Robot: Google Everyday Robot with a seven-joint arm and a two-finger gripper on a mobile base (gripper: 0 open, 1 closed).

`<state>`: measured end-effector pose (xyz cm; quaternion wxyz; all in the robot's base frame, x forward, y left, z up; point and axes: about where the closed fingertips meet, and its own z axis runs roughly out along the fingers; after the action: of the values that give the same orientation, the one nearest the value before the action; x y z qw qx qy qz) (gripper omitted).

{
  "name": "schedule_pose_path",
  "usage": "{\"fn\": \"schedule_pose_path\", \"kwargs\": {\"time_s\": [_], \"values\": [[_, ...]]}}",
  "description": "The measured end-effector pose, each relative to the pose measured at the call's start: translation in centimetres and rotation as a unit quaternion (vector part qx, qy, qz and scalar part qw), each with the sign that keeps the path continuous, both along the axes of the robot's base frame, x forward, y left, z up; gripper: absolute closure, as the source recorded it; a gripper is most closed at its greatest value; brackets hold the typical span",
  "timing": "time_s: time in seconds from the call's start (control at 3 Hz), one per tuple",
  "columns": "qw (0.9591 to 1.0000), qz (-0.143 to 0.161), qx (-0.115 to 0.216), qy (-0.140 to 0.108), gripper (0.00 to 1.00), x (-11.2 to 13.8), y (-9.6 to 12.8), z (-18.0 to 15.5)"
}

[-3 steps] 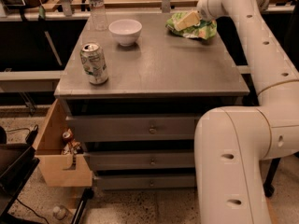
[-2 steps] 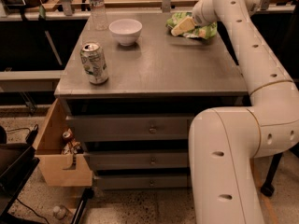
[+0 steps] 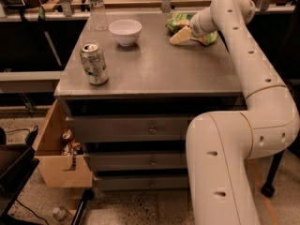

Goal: Move green rice chip bag near 7up can

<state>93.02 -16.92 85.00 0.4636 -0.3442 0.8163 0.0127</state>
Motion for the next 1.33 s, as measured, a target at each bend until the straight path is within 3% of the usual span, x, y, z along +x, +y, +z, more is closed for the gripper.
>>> {"fn": "schedule_pose_path", "kwargs": {"time_s": [1.0,1.33], "values": [[1.0000,0.002,0.001,0.004,0.95,-0.04,0.36,-0.12],[1.0000,0.002,0.001,0.005,1.00,-0.04,0.38,-0.14]]}}
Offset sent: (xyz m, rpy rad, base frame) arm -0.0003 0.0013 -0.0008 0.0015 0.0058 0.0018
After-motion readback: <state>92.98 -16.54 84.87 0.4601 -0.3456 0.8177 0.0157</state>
